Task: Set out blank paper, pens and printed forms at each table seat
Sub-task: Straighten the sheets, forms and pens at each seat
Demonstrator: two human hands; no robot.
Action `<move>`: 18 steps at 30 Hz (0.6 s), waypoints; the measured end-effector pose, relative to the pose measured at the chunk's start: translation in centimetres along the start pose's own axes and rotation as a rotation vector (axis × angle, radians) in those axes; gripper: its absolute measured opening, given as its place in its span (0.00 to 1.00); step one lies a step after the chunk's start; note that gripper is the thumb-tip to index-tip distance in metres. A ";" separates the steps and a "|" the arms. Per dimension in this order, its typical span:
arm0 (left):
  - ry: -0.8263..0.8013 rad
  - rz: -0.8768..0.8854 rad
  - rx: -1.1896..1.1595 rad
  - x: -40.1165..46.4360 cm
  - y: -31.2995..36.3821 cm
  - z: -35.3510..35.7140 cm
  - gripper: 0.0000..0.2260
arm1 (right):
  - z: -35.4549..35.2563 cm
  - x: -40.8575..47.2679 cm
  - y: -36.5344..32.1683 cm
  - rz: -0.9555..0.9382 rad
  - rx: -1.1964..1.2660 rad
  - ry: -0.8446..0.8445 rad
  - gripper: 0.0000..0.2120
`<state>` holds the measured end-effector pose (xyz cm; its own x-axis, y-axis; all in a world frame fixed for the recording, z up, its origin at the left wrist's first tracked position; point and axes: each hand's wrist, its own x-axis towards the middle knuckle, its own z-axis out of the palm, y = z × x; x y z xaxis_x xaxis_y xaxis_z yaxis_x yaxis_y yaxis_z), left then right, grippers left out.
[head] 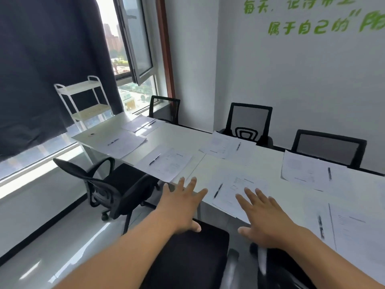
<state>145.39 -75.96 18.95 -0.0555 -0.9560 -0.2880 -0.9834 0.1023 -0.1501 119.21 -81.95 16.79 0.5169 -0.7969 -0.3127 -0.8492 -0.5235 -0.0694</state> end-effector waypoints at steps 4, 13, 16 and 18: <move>0.009 0.094 -0.003 3.2 -0.9 0.3 0.50 | 0.5 1.9 0.5 0.066 0.019 -0.017 0.47; -0.197 0.210 0.003 12.0 -2.7 2.1 0.49 | 3.9 9.8 4.9 0.148 0.103 -0.117 0.46; -0.278 0.206 -0.011 15.6 -4.1 2.6 0.49 | 5.9 13.8 6.4 0.146 0.150 -0.147 0.46; -0.314 0.196 -0.026 17.9 -4.8 3.2 0.49 | 6.6 15.9 7.3 0.144 0.159 -0.176 0.46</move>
<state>149.66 -92.66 11.49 -0.1912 -0.7879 -0.5853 -0.9636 0.2643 -0.0409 120.50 -96.43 5.02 0.3743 -0.7882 -0.4886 -0.9262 -0.3433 -0.1558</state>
